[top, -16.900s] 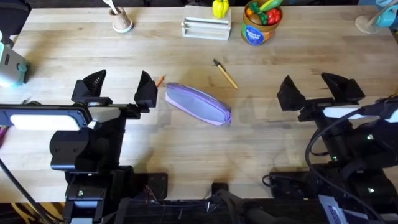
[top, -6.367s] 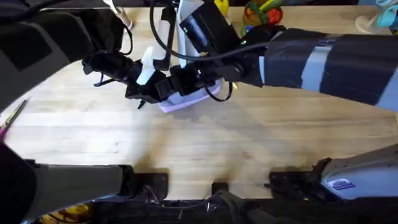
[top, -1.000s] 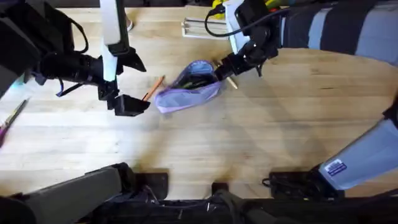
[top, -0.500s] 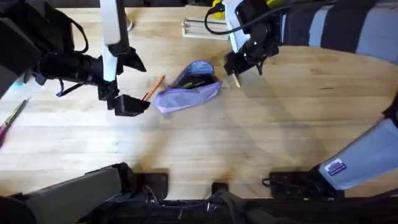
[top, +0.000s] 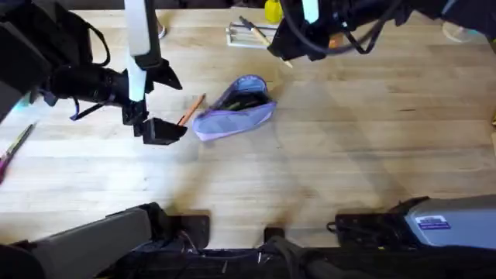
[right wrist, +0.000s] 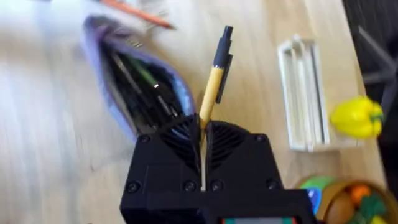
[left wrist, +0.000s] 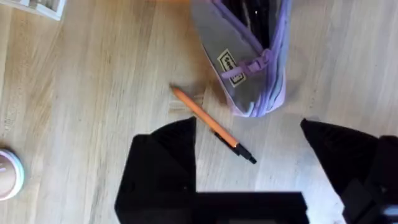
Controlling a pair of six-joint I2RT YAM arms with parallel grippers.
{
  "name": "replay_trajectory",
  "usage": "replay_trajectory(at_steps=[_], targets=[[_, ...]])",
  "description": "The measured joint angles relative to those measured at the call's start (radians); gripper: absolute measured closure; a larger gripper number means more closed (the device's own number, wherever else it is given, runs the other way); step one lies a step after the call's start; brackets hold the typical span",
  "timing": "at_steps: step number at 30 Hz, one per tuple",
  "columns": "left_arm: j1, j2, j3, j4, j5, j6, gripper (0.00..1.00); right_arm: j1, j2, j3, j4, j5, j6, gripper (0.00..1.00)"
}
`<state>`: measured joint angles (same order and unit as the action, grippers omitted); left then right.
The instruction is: Unzip the bag, pick up the pens from the table one at a time and place them inside, then zip the bag closed.
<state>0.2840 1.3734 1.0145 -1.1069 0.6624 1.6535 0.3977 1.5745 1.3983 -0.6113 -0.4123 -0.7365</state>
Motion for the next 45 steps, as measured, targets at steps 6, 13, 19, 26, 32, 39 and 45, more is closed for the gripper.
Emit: replay_trajectory(at_steps=[6, 13, 19, 26, 32, 39, 45], targets=[[0.000, 0.000, 0.000, 0.000, 0.000, 0.000, 0.007, 0.023, 0.041, 0.000, -0.070, -0.052, -0.358, 0.971], [0.000, 0.000, 0.000, 0.000, 0.000, 0.000, 0.008, 0.043, 0.067, 0.000, -0.118, -0.045, -0.503, 0.971], [0.000, 0.000, 0.000, 0.000, 0.000, 0.000, 0.007, 0.104, 0.105, 0.000, -0.265, 0.041, -0.634, 0.971], [0.000, 0.000, 0.000, 0.000, 0.000, 0.000, 0.007, 0.162, 0.176, 0.000, -0.178, 0.185, -0.708, 0.971], [0.000, 0.000, 0.000, 0.000, 0.000, 0.000, 0.007, 0.231, 0.195, 0.000, -0.119, 0.191, -0.716, 0.971], [0.000, 0.000, 0.000, 0.000, 0.000, 0.000, 0.007, 0.302, 0.275, 0.000, -0.112, 0.196, -0.716, 0.971], [0.000, 0.000, 0.000, 0.000, 0.000, 0.000, 0.007, 0.346, 0.299, 0.000, -0.083, 0.206, -0.720, 0.971]])
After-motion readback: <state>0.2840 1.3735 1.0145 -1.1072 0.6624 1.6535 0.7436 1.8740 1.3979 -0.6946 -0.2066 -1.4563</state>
